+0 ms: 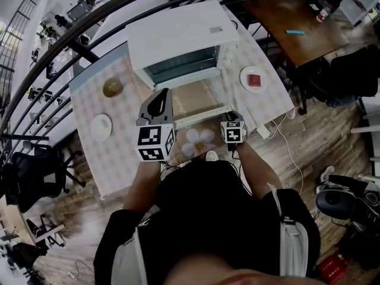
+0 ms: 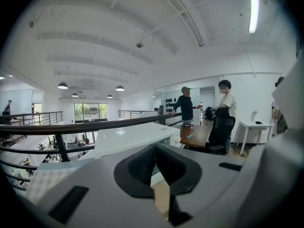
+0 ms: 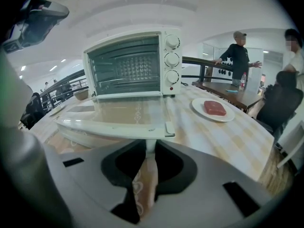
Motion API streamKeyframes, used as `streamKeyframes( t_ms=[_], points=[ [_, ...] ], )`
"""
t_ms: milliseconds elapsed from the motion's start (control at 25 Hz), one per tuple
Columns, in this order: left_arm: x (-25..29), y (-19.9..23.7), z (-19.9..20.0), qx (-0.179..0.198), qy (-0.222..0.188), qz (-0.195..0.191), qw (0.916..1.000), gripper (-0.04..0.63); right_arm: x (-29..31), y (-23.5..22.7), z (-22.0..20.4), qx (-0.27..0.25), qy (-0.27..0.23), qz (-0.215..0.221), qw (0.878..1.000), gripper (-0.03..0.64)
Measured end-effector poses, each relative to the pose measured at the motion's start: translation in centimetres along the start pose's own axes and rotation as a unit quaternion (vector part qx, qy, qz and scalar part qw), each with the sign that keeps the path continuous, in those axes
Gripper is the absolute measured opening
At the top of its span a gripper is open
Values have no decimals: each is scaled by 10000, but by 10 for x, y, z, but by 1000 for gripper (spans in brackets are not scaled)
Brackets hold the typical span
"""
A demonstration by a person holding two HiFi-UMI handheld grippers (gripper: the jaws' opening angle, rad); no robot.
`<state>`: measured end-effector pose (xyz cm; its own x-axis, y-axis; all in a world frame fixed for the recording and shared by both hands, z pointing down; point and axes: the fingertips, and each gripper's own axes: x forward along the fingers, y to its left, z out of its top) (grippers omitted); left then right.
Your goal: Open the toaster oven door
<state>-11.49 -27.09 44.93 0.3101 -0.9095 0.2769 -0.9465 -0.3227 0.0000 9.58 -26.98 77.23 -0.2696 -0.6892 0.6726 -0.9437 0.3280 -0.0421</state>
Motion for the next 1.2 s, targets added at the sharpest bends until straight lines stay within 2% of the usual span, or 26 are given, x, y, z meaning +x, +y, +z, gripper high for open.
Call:
streamKeyframes(
  t_ms=[280, 440, 880, 1040, 1200],
  points=[
    [-7, 7, -1, -47, -49, 85, 9999, 15, -1, 1, 1, -114, -117, -77, 9998, 75],
    [-11, 12, 0, -80, -56, 125, 9999, 15, -2, 2, 3, 27, -260, -42, 9996, 77],
    [-2, 10, -3, -137, -58, 34, 9999, 15, -26, -1, -6, -35, -342, -40, 9994, 95],
    [0, 7, -3, -163, -86, -34, 9998, 15, -49, -2, 12, 9, -720, -41, 9974, 95],
    [2, 6, -1, -195, -147, -77, 9997, 15, -80, -13, 54, 183, -1387, -204, 9900, 67]
  ],
)
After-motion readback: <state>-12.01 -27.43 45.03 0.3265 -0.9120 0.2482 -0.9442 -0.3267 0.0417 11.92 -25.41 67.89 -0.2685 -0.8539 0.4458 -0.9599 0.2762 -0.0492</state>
